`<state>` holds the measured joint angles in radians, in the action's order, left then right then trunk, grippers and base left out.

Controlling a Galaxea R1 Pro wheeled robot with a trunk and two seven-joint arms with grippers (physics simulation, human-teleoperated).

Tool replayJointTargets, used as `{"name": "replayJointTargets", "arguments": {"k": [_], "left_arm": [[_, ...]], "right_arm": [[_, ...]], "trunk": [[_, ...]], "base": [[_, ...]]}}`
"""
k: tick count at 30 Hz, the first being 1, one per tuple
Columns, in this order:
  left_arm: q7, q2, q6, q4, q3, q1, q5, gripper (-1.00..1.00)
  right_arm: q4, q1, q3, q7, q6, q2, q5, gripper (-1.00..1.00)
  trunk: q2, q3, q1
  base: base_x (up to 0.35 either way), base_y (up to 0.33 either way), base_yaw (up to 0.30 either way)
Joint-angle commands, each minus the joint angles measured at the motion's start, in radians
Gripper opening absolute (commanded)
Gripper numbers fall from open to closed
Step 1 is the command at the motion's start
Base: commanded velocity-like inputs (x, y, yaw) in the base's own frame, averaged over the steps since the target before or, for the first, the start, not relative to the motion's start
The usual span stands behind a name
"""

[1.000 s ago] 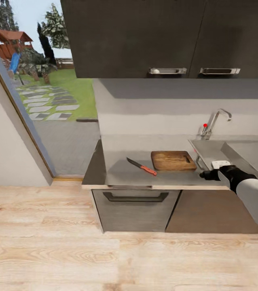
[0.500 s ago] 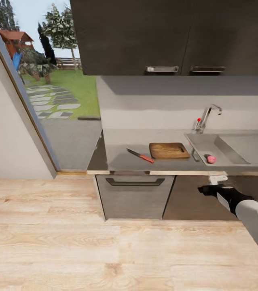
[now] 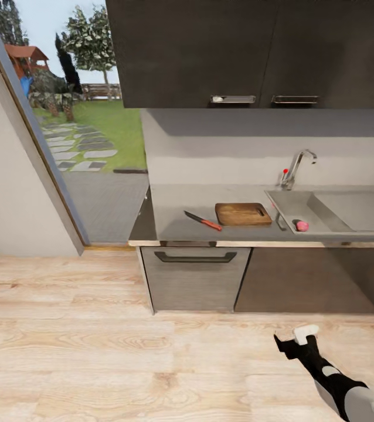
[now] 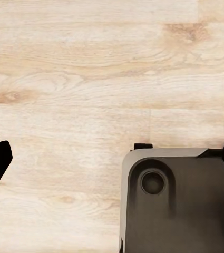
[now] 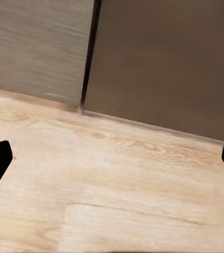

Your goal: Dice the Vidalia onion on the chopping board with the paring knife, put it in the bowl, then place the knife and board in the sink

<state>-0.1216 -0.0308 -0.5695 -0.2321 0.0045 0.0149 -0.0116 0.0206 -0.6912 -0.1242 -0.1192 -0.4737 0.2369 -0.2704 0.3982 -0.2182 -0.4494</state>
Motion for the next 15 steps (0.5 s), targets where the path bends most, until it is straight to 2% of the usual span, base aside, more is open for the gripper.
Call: {"name": "replayJointTargets", "arguments": {"k": [1,6,11,15], "left_arm": [[-0.003,0.000,-0.001,-0.002,0.000,0.000,-0.001,1.00],[-0.004,0.001,0.000,-0.003,0.001,0.000,0.000,1.00],[-0.008,0.005,0.002,-0.004,0.002,0.000,0.004,1.00],[-0.012,0.014,0.003,-0.008,0.004,0.000,0.004,1.00]], "right_arm": [[-0.001,0.036,-0.011,-0.004,-0.052,-0.016,-0.003,1.00],[-0.001,0.156,-0.012,0.003,-0.198,-0.080,0.020,1.00],[-0.002,0.314,-0.012,0.012,-0.382,-0.141,0.081,1.00],[-0.002,0.391,-0.012,0.062,-0.490,-0.168,0.123,1.00]], "trunk": [[0.002,-0.002,-0.001],[0.002,-0.002,-0.001],[0.002,-0.002,-0.001],[0.002,-0.002,-0.001]], "base": [[-0.003,0.000,0.000],[-0.001,0.000,0.000],[0.000,0.000,0.000],[0.000,0.000,0.000]]}}
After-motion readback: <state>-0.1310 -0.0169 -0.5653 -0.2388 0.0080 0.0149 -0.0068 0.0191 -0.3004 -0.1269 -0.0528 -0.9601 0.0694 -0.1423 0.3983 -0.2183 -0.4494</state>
